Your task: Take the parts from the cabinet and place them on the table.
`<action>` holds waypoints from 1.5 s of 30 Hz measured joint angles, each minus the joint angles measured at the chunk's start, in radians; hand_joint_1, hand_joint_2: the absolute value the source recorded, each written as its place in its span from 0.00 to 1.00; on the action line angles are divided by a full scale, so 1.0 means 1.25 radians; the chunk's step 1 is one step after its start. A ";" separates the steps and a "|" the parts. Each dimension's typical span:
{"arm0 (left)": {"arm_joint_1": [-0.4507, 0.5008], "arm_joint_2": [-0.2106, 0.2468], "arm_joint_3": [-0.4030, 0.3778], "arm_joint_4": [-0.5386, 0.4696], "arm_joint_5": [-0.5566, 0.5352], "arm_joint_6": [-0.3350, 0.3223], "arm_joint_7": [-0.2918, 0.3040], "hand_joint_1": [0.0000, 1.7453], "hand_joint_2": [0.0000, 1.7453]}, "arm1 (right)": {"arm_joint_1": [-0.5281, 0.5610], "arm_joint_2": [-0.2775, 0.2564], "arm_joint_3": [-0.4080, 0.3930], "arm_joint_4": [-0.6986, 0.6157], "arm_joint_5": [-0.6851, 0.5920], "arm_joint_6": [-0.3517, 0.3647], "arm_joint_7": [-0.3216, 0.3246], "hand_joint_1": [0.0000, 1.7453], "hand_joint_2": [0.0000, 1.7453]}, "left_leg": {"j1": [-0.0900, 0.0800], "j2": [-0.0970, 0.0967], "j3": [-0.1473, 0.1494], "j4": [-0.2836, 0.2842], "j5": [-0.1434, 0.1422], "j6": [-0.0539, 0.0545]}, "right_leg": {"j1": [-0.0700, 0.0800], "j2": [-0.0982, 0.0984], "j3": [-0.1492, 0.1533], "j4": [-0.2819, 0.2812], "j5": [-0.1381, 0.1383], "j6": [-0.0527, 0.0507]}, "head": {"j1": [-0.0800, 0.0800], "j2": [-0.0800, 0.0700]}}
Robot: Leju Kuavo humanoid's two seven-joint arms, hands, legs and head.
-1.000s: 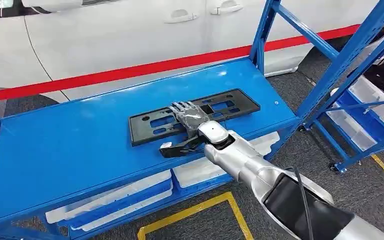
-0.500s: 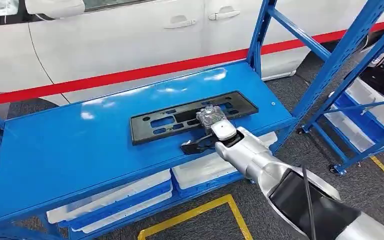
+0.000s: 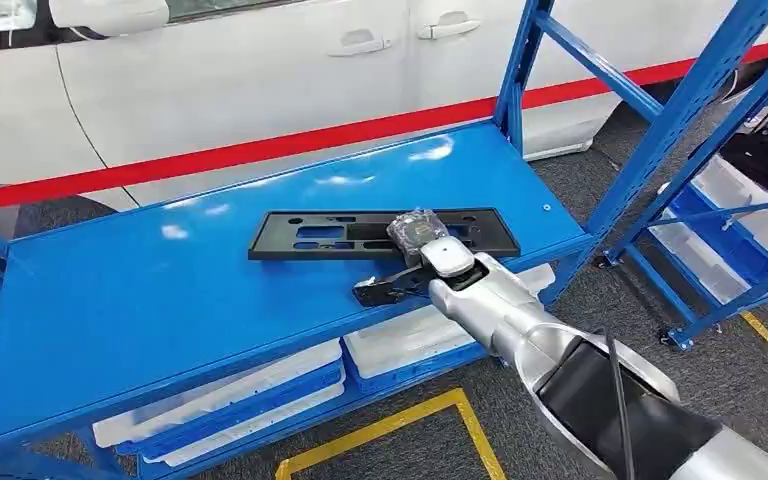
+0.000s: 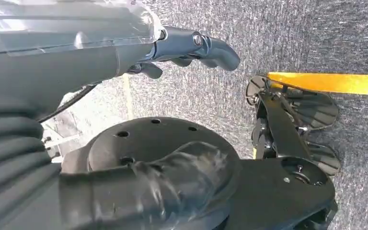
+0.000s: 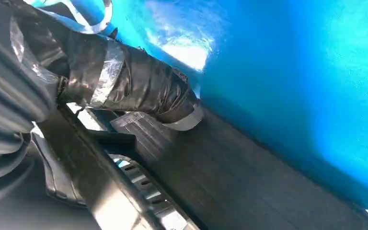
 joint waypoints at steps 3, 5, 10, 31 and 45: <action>0.000 0.000 0.001 0.000 0.000 -0.001 -0.002 0.00 1.00 | 0.000 0.002 -0.002 0.000 -0.002 0.001 -0.004 1.00 1.00 | 0.000 0.000 0.000 0.000 0.000 0.000 | 0.000 0.000 0.000 0.000 0.000 0.000 | 0.000 0.000; 0.000 0.000 0.002 0.000 0.000 -0.002 -0.003 0.00 1.00 | 0.001 0.003 -0.002 0.000 -0.003 0.001 -0.010 1.00 1.00 | 0.000 0.000 0.000 0.000 0.000 0.000 | 0.000 0.000 0.000 0.000 0.000 0.000 | 0.000 0.000; 0.000 0.000 0.010 0.000 0.011 -0.012 -0.011 0.00 1.00 | 0.003 0.006 -0.011 -0.003 -0.005 -0.003 -0.025 1.00 1.00 | 0.000 0.000 0.000 0.000 0.000 0.000 | 0.000 0.000 0.000 0.001 0.000 0.000 | 0.000 0.000; 0.011 -0.018 0.055 -0.013 -0.025 0.050 -0.005 0.00 1.00 | 0.119 -0.027 -0.121 -0.471 -0.159 -0.116 -0.284 1.00 1.00 | 0.011 0.008 -0.007 -0.030 0.038 0.017 | -0.030 0.000 -0.103 0.238 -0.121 0.044 | 0.003 0.000; 0.012 -0.016 0.070 -0.018 -0.053 0.044 0.002 0.00 1.00 | 0.154 -0.054 -0.128 -0.618 -0.151 -0.117 -0.301 1.00 1.00 | 0.026 0.003 -0.118 0.225 -0.126 -0.041 | -0.039 -0.004 -0.038 0.033 -0.008 0.006 | 0.002 0.000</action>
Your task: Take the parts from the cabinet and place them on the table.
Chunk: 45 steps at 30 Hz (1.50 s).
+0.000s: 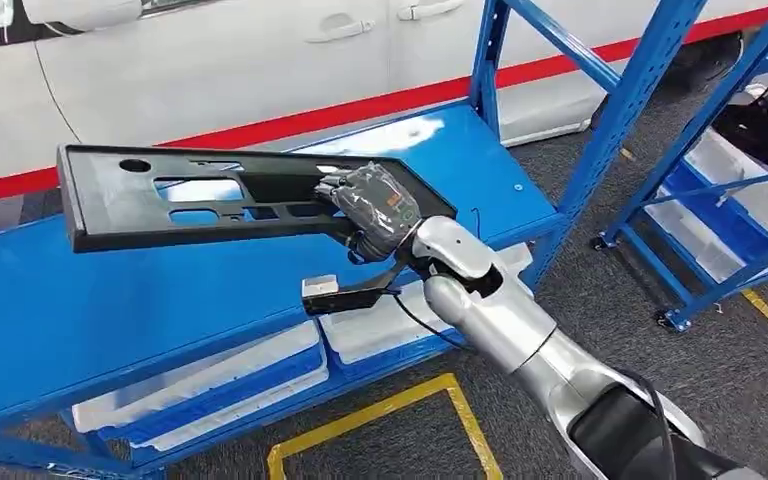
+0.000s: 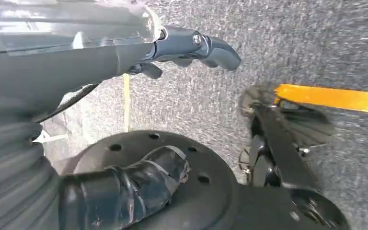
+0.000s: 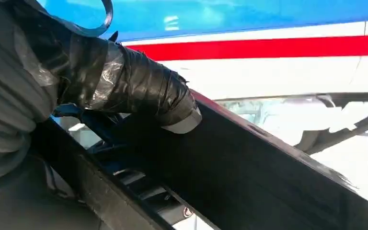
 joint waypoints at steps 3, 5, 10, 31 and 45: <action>-0.001 0.001 0.005 0.000 -0.006 -0.003 0.000 0.00 1.00 | 0.005 -0.005 0.000 -0.003 0.002 0.001 -0.002 1.00 1.00 | -0.003 0.000 0.029 0.003 0.029 0.009 | 0.009 0.000 -0.023 0.000 0.019 -0.002 | 0.000 0.000; -0.001 0.001 0.008 0.000 -0.008 -0.005 0.000 0.00 1.00 | 0.005 -0.009 0.000 -0.012 -0.002 0.003 -0.008 1.00 1.00 | -0.012 0.000 0.114 -0.125 0.087 0.027 | 0.015 0.001 -0.038 0.000 0.035 -0.002 | 0.000 0.000; -0.002 0.005 0.010 -0.003 -0.013 -0.010 0.000 0.00 1.00 | 0.004 -0.013 0.001 -0.036 -0.008 0.009 -0.014 1.00 1.00 | -0.026 -0.001 0.154 -0.225 0.091 0.037 | 0.008 -0.003 -0.040 -0.020 0.077 0.021 | 0.000 0.000; 0.000 0.013 0.028 -0.005 -0.024 -0.021 -0.004 0.00 1.00 | -0.022 -0.021 0.024 -0.072 -0.031 0.043 -0.010 1.00 1.00 | -0.005 -0.005 -0.067 0.013 0.046 -0.013 | 0.000 -0.024 0.036 -0.010 -0.025 -0.006 | -0.001 0.000; -0.005 0.016 0.031 -0.006 -0.032 -0.023 -0.005 0.00 1.00 | -0.027 -0.029 0.033 -0.079 -0.033 0.042 -0.003 1.00 1.00 | -0.016 0.009 0.094 -0.239 0.159 0.043 | 0.001 -0.013 -0.055 0.115 -0.103 0.036 | 0.000 0.000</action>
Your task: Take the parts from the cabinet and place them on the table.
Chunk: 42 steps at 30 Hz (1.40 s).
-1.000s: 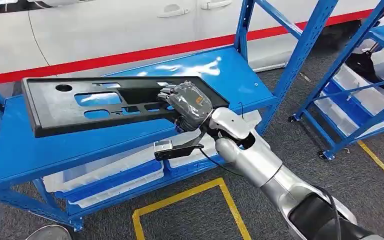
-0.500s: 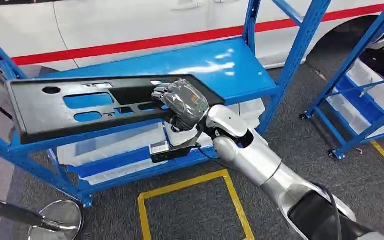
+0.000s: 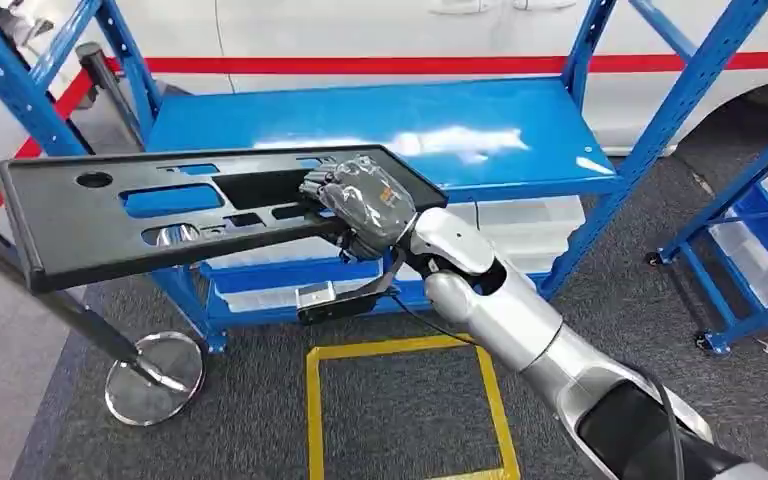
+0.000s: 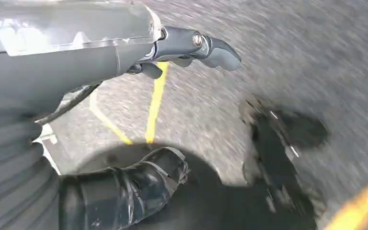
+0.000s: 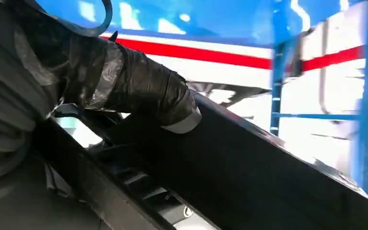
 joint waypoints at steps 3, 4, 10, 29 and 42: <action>0.002 0.000 0.000 0.000 0.000 -0.001 0.000 0.00 1.00 | 0.003 -0.004 0.005 0.001 0.000 0.000 0.000 1.00 1.00 | -0.008 -0.031 -0.047 0.014 0.026 0.001 | 0.005 0.008 -0.004 0.110 -0.015 -0.004 | -0.001 0.000; 0.004 0.000 0.000 0.000 0.000 0.000 0.000 0.00 1.00 | 0.002 -0.004 0.006 0.001 0.000 0.000 0.002 1.00 1.00 | -0.008 -0.043 -0.063 0.020 0.033 0.000 | 0.008 0.010 0.024 0.082 0.012 -0.010 | 0.000 0.000; 0.007 -0.005 0.001 0.000 -0.004 -0.001 -0.001 0.00 1.00 | -0.006 -0.007 0.013 -0.003 0.001 -0.005 0.005 1.00 1.00 | -0.003 -0.099 -0.104 0.029 0.078 -0.024 | 0.018 0.061 0.158 -0.123 0.020 -0.032 | 0.000 0.000; 0.014 0.040 0.020 -0.002 -0.047 -0.032 0.045 0.00 1.00 | -0.053 0.103 0.078 0.038 0.031 -0.045 0.066 1.00 1.00 | 0.012 0.016 0.007 0.001 -0.001 -0.022 | -0.009 -0.042 0.032 -0.089 0.066 0.003 | -0.004 0.000; 0.027 0.035 0.034 -0.002 -0.066 -0.043 0.044 0.00 1.00 | -0.044 0.047 0.085 0.008 0.019 -0.042 0.071 1.00 1.00 | -0.001 -0.124 -0.107 0.019 0.096 -0.043 | 0.012 0.048 0.156 -0.134 0.036 -0.042 | -0.003 0.000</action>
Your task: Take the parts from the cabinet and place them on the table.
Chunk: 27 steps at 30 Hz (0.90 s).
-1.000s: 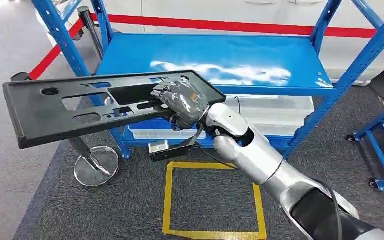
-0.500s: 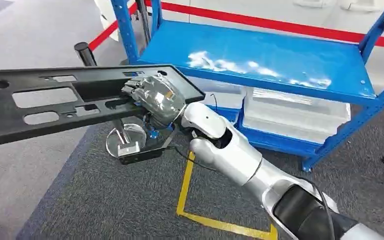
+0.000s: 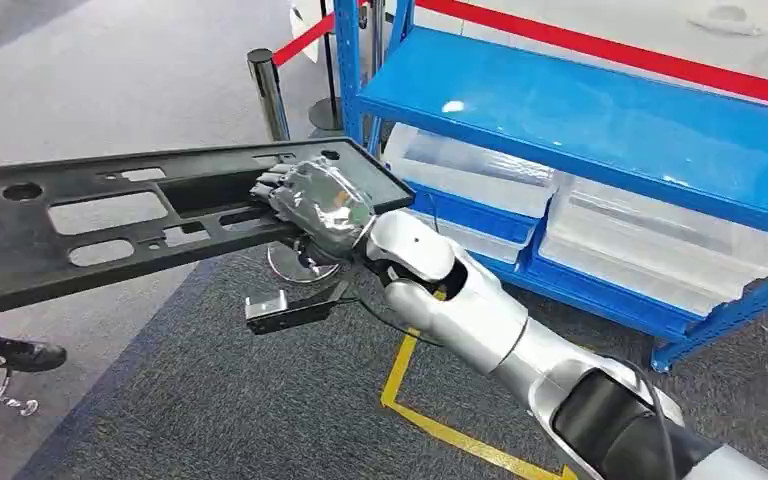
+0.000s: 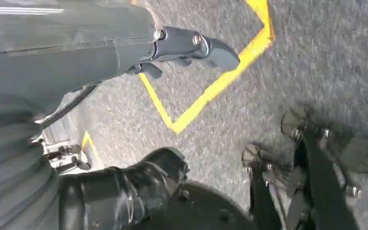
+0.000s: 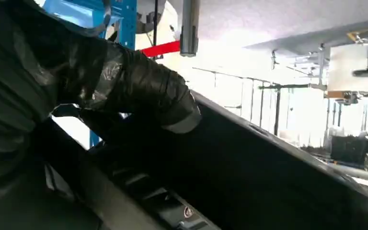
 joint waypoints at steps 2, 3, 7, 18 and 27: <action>-0.004 0.001 0.006 0.000 -0.001 0.000 -0.001 0.00 1.00 | 0.005 -0.036 -0.007 -0.022 -0.017 0.006 -0.011 1.00 1.00 | -0.003 0.064 -0.018 0.034 -0.054 -0.002 | -0.006 -0.025 -0.009 -0.016 0.024 -0.011 | -0.005 0.000; -0.006 0.001 0.008 0.000 -0.001 0.000 -0.001 0.00 1.00 | 0.007 -0.052 -0.011 -0.029 -0.023 0.010 -0.018 1.00 1.00 | -0.001 0.087 -0.032 0.075 -0.097 -0.006 | -0.005 -0.037 -0.015 -0.017 0.030 -0.013 | -0.004 0.000; -0.017 0.008 0.025 0.000 0.028 -0.037 -0.001 0.00 1.00 | 0.008 -0.090 -0.030 -0.042 -0.035 0.046 -0.060 1.00 1.00 | 0.015 0.114 -0.056 0.257 -0.157 -0.024 | -0.004 -0.083 -0.063 -0.006 0.057 -0.007 | -0.005 0.000; -0.117 0.094 0.070 -0.002 0.062 -0.085 0.064 0.00 1.00 | -0.039 -0.051 -0.009 -0.030 -0.041 0.073 -0.071 1.00 1.00 | -0.002 0.137 0.108 -0.037 -0.073 0.036 | -0.015 -0.065 -0.128 0.064 0.011 0.027 | -0.004 0.000; -0.117 0.090 0.071 -0.002 0.060 -0.073 0.047 0.00 1.00 | -0.042 -0.052 -0.009 -0.016 -0.043 0.069 -0.069 1.00 1.00 | 0.004 0.044 -0.016 0.025 -0.017 0.013 | -0.013 0.026 -0.009 0.030 -0.023 0.026 | -0.005 0.000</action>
